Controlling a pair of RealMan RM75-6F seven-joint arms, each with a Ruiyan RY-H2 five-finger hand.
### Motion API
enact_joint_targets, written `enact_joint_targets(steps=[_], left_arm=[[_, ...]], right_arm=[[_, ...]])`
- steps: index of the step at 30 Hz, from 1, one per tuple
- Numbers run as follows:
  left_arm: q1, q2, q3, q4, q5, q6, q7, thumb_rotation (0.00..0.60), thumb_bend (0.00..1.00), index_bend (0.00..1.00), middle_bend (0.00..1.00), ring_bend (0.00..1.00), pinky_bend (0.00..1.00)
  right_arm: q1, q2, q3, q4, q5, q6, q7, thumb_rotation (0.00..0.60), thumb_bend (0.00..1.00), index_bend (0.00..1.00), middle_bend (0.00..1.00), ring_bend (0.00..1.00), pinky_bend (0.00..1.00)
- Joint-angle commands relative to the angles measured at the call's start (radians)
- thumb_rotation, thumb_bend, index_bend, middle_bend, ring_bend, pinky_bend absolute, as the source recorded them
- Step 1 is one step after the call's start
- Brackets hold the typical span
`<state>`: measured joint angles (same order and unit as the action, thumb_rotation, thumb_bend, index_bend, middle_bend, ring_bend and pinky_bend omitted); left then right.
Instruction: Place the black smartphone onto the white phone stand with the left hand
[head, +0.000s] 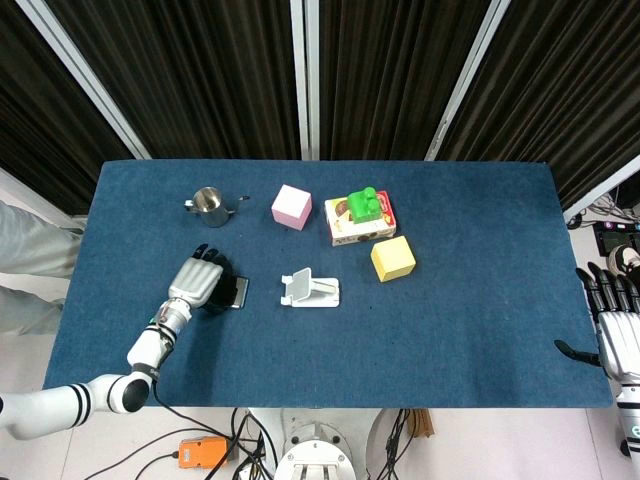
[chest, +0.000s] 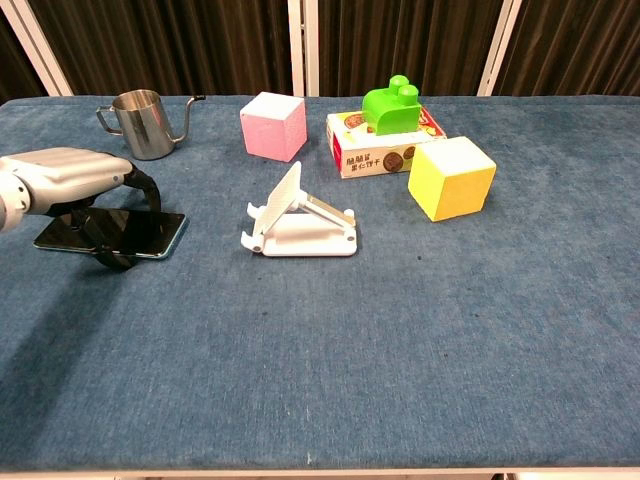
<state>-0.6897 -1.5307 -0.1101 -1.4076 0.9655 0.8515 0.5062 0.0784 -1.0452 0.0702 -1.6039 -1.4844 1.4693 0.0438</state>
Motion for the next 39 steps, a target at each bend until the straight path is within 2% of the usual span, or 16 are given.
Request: enact_joint_targets(steps=[1, 11, 16, 20, 24, 30, 35, 39], left_arm=[[0.018, -0.006, -0.005, 0.018, 0.058, 0.024, -0.091, 0.6, 0.13, 0.49, 0.33, 0.17, 0.05], [0.055, -0.006, -0.011, 0.062, 0.205, 0.058, -0.353, 0.6, 0.16, 0.52, 0.55, 0.44, 0.3], [0.07, -0.019, -0.017, 0.096, 0.258, 0.093, -0.455, 0.6, 0.17, 0.54, 0.61, 0.5, 0.35], [0.084, -0.004, -0.043, 0.055, 0.278, 0.117, -0.573, 0.6, 0.17, 0.53, 0.61, 0.52, 0.38], [0.095, -0.001, -0.083, -0.014, 0.303, 0.14, -0.751, 0.6, 0.17, 0.53, 0.61, 0.51, 0.4], [0.083, -0.059, -0.124, -0.047, 0.327, 0.157, -0.919, 0.6, 0.17, 0.53, 0.61, 0.5, 0.4], [0.065, -0.132, -0.148, -0.046, 0.342, 0.179, -0.992, 0.6, 0.17, 0.53, 0.61, 0.49, 0.4], [0.04, -0.207, -0.151, 0.01, 0.377, 0.214, -0.974, 0.6, 0.17, 0.53, 0.61, 0.48, 0.4]], right_arm=[[-0.001, 0.001, 0.0, -0.002, -0.001, 0.003, 0.0, 0.6, 0.13, 0.0, 0.04, 0.0, 0.04], [0.0, 0.001, 0.001, -0.008, -0.002, 0.001, -0.005, 0.6, 0.13, 0.0, 0.04, 0.0, 0.04], [-0.001, 0.005, 0.003, -0.011, 0.002, 0.002, -0.007, 0.6, 0.13, 0.0, 0.04, 0.0, 0.04], [-0.002, 0.01, 0.005, -0.017, 0.002, 0.006, -0.013, 0.6, 0.13, 0.0, 0.04, 0.0, 0.04], [-0.001, 0.01, 0.005, -0.023, 0.0, 0.004, -0.022, 0.6, 0.13, 0.0, 0.04, 0.0, 0.04], [-0.007, 0.013, 0.002, -0.028, 0.004, 0.007, -0.028, 0.6, 0.13, 0.0, 0.04, 0.0, 0.04], [-0.012, 0.013, 0.001, -0.03, 0.013, 0.006, -0.03, 0.6, 0.13, 0.0, 0.04, 0.0, 0.04], [-0.014, 0.01, -0.001, -0.028, 0.013, 0.005, -0.027, 0.6, 0.13, 0.0, 0.04, 0.0, 0.04]])
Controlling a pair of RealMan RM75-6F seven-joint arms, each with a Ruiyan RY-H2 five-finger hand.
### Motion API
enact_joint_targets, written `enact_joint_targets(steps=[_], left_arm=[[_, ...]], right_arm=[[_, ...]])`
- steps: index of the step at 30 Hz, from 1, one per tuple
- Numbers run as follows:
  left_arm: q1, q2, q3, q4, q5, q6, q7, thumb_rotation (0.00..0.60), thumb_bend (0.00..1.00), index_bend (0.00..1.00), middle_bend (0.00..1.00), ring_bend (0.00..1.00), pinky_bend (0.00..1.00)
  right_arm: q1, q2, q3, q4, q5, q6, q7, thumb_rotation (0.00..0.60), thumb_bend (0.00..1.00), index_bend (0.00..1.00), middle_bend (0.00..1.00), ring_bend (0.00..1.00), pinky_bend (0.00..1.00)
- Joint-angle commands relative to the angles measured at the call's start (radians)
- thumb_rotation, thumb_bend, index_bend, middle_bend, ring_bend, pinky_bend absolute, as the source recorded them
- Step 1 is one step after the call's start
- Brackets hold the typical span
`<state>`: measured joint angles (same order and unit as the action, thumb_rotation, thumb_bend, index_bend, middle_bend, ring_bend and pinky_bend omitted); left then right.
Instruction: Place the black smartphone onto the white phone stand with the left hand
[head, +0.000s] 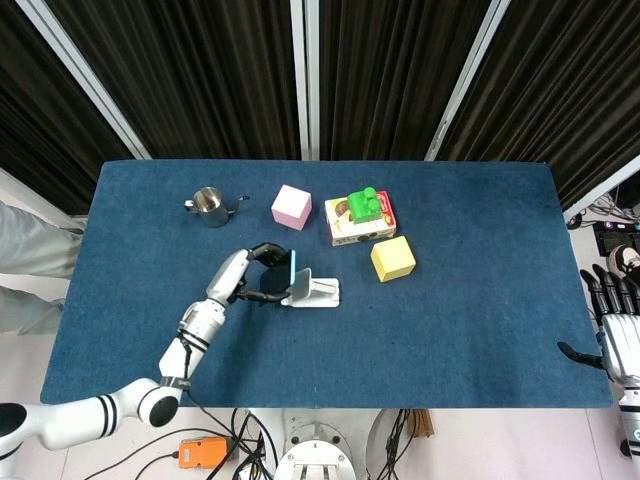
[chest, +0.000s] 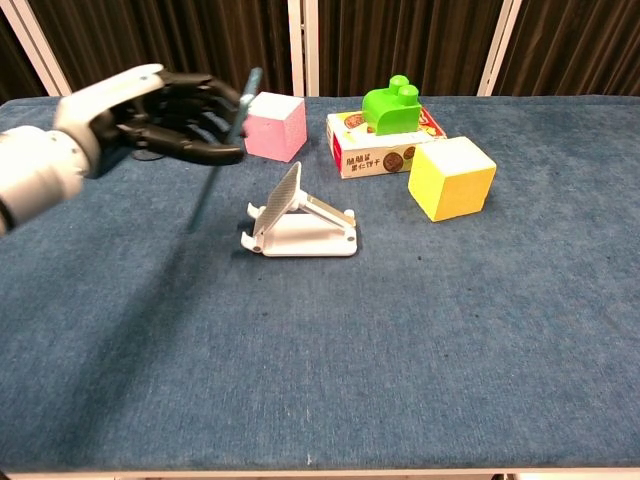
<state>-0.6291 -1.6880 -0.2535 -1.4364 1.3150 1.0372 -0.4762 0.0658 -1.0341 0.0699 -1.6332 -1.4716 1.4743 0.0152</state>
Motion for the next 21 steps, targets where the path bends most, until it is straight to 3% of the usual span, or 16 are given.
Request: enact_joint_targets(steps=[1, 11, 21], left_arm=[[-0.025, -0.065, -0.009, 0.05, 0.034, 0.037, 0.012, 0.6, 0.17, 0.53, 0.61, 0.47, 0.4], [-0.064, -0.185, -0.038, 0.134, 0.03, 0.07, 0.015, 0.6, 0.17, 0.53, 0.59, 0.45, 0.4], [-0.067, -0.244, -0.017, 0.226, 0.038, 0.085, 0.011, 0.6, 0.17, 0.54, 0.59, 0.45, 0.4]], right_arm=[[-0.002, -0.002, -0.001, 0.003, 0.001, 0.0, 0.003, 0.6, 0.13, 0.0, 0.04, 0.0, 0.04], [-0.01, -0.007, -0.003, 0.013, 0.006, 0.003, 0.012, 0.6, 0.13, 0.0, 0.04, 0.0, 0.04], [-0.013, -0.009, -0.004, 0.019, 0.009, 0.0, 0.016, 0.6, 0.13, 0.0, 0.04, 0.0, 0.04]])
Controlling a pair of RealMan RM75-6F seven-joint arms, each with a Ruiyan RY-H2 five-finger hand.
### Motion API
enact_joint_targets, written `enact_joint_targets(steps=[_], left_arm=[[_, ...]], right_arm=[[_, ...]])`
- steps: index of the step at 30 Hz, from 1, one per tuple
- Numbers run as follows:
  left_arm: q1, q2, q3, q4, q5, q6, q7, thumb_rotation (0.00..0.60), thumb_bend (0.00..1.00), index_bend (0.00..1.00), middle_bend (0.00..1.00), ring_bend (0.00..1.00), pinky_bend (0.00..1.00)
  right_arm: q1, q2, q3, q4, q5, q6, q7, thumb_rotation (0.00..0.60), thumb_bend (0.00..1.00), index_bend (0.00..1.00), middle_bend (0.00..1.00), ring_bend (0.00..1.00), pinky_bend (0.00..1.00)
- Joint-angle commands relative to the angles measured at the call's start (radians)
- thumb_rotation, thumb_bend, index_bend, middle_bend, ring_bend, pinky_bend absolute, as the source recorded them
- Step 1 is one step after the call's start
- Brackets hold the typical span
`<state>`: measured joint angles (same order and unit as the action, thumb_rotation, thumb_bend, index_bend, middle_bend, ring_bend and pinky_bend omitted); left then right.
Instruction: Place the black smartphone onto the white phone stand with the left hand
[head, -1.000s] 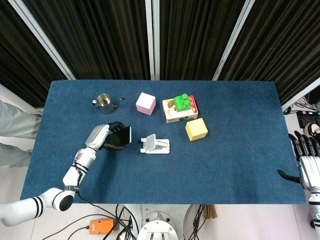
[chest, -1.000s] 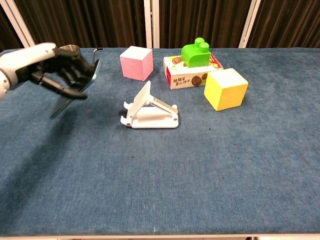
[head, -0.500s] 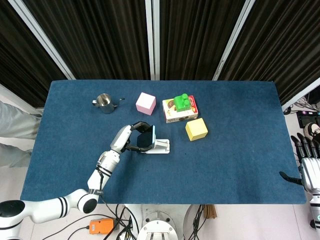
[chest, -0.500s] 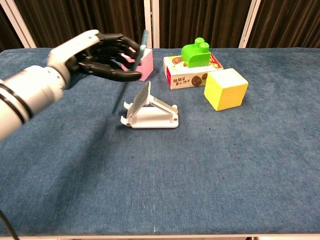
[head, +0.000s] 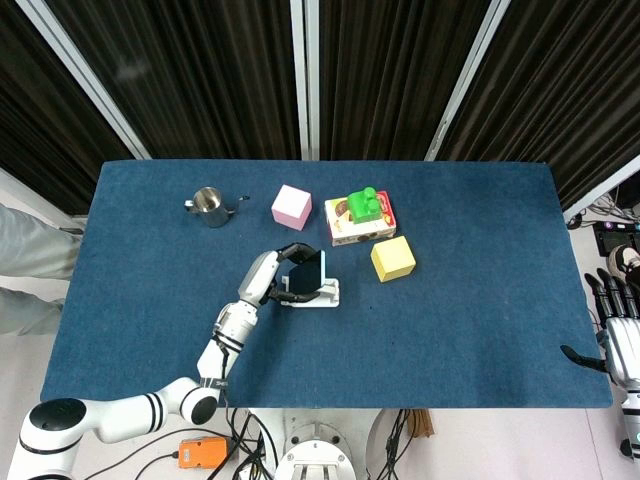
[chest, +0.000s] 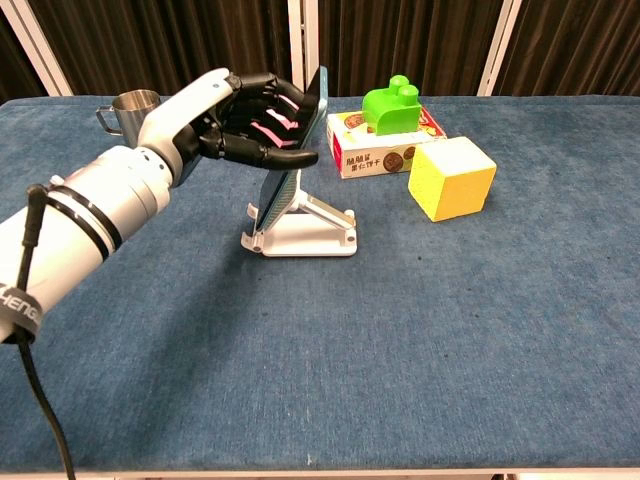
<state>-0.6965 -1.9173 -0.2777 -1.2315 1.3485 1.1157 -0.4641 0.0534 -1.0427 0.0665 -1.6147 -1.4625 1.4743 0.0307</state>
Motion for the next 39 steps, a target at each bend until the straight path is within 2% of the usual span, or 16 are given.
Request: enact_joint_targets(steps=[1, 9, 18, 27, 35, 39], left_arm=[[0.001, -0.02, 0.009, 0.029, 0.005, 0.007, -0.004, 0.6, 0.17, 0.53, 0.59, 0.44, 0.4], [0.0, -0.055, 0.015, 0.081, 0.004, 0.005, -0.018, 0.6, 0.14, 0.53, 0.59, 0.44, 0.4], [-0.006, -0.067, 0.014, 0.097, 0.005, -0.002, -0.007, 0.6, 0.09, 0.44, 0.52, 0.37, 0.35], [-0.011, -0.074, 0.012, 0.101, 0.008, -0.005, -0.001, 0.6, 0.07, 0.32, 0.38, 0.25, 0.24], [-0.013, -0.069, 0.016, 0.092, 0.005, -0.019, 0.015, 0.6, 0.05, 0.04, 0.15, 0.03, 0.07], [-0.011, -0.058, 0.015, 0.074, 0.003, -0.019, 0.03, 0.6, 0.04, 0.0, 0.07, 0.0, 0.05]], right_arm=[[-0.001, -0.001, 0.0, 0.001, 0.0, 0.0, 0.001, 0.6, 0.13, 0.0, 0.04, 0.0, 0.04], [-0.004, -0.004, 0.001, 0.004, 0.004, 0.001, 0.003, 0.6, 0.13, 0.0, 0.04, 0.0, 0.04], [-0.005, -0.008, 0.002, 0.017, 0.008, -0.004, 0.018, 0.6, 0.13, 0.0, 0.04, 0.0, 0.04], [-0.004, -0.012, 0.004, 0.032, 0.012, -0.01, 0.033, 0.6, 0.13, 0.0, 0.04, 0.0, 0.04], [-0.003, -0.018, 0.007, 0.047, 0.022, -0.019, 0.046, 0.6, 0.13, 0.0, 0.04, 0.0, 0.04], [-0.001, -0.021, 0.008, 0.056, 0.021, -0.021, 0.052, 0.6, 0.13, 0.0, 0.04, 0.0, 0.04]])
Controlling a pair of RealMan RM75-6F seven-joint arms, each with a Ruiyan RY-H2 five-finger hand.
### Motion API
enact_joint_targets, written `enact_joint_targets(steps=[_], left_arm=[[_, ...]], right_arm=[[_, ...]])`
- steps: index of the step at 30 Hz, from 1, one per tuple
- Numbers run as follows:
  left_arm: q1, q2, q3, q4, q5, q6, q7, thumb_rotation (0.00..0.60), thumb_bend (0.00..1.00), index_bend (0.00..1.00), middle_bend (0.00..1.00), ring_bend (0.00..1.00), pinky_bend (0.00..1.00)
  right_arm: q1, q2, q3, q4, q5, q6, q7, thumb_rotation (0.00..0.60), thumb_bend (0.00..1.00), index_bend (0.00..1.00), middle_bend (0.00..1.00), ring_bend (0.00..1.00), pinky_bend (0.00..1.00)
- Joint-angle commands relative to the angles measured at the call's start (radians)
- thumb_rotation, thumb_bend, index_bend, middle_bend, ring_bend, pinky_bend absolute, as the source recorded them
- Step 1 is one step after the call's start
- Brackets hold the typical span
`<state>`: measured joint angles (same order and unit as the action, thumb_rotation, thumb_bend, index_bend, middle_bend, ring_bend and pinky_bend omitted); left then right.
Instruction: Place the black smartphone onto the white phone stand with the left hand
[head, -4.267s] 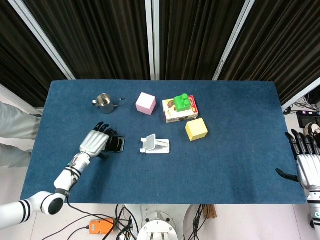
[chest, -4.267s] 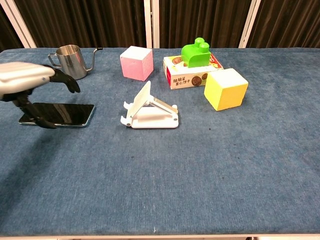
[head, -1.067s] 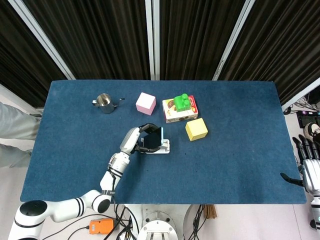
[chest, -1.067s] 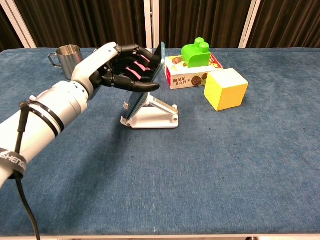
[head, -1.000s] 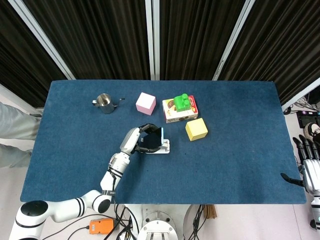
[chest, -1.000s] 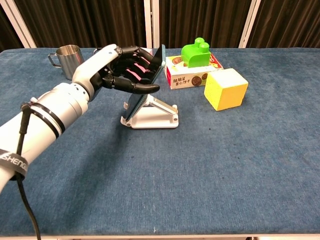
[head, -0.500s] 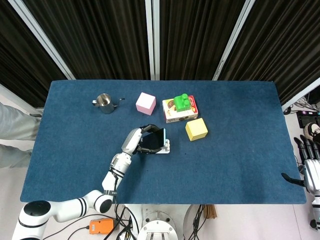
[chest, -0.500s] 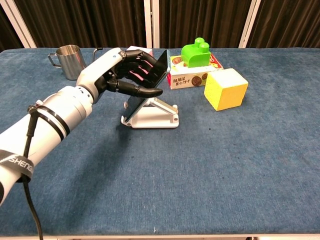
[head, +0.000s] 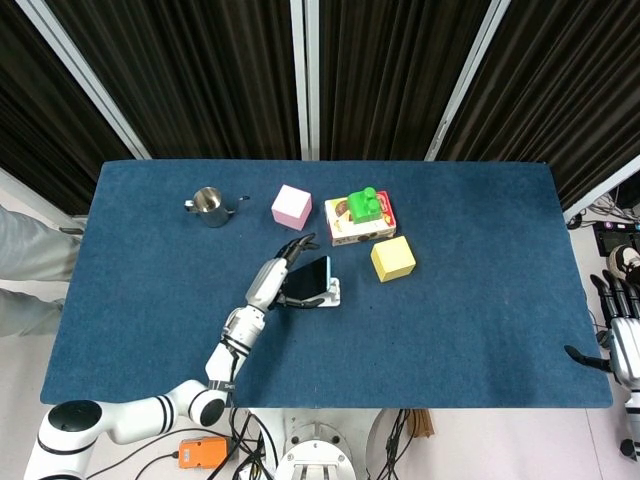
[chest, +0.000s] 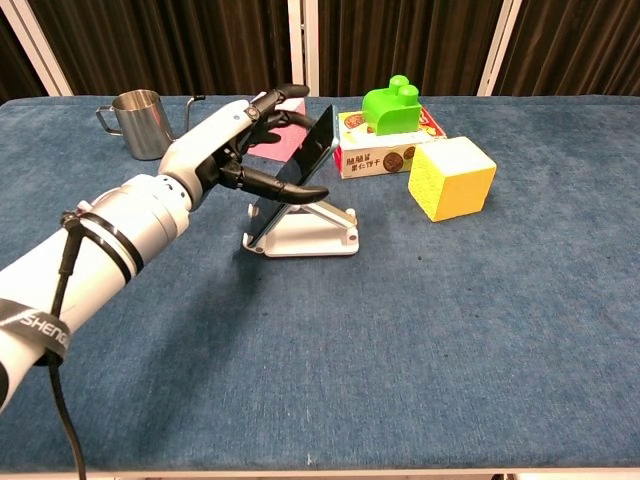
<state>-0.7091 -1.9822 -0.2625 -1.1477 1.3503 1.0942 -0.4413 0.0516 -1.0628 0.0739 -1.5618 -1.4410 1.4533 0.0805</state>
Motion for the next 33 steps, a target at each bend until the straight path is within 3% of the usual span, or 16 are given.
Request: enact_joint_targets(steps=[1, 5, 13, 19, 26, 33], left_arm=[[0.004, 0.014, 0.003, -0.016, 0.004, 0.006, 0.013, 0.6, 0.04, 0.0, 0.07, 0.0, 0.05], [0.026, 0.088, 0.029, -0.07, 0.027, 0.019, 0.056, 0.6, 0.04, 0.0, 0.07, 0.0, 0.04], [0.143, 0.412, 0.104, -0.253, -0.016, 0.044, 0.308, 0.6, 0.03, 0.0, 0.08, 0.0, 0.03], [0.263, 0.583, 0.166, -0.326, -0.027, 0.167, 0.502, 0.6, 0.03, 0.14, 0.17, 0.05, 0.03], [0.393, 0.722, 0.238, -0.448, -0.053, 0.272, 0.625, 0.6, 0.07, 0.14, 0.17, 0.05, 0.03], [0.534, 0.736, 0.287, -0.434, 0.037, 0.466, 0.583, 0.6, 0.07, 0.15, 0.17, 0.05, 0.03]], right_arm=[[0.001, -0.001, 0.002, 0.005, 0.0, 0.0, 0.005, 0.6, 0.13, 0.0, 0.04, 0.0, 0.04], [0.003, 0.003, 0.005, 0.015, 0.003, -0.005, 0.018, 0.6, 0.13, 0.0, 0.04, 0.0, 0.04], [0.012, 0.003, 0.006, 0.048, -0.002, -0.022, 0.07, 0.6, 0.13, 0.0, 0.04, 0.0, 0.04], [0.016, -0.001, 0.004, 0.076, -0.003, -0.038, 0.122, 0.6, 0.13, 0.0, 0.04, 0.0, 0.05], [0.02, -0.011, 0.003, 0.114, -0.041, -0.017, 0.199, 0.6, 0.13, 0.01, 0.04, 0.0, 0.06], [0.03, -0.031, -0.001, 0.107, -0.077, 0.001, 0.195, 0.6, 0.13, 0.01, 0.04, 0.0, 0.06]])
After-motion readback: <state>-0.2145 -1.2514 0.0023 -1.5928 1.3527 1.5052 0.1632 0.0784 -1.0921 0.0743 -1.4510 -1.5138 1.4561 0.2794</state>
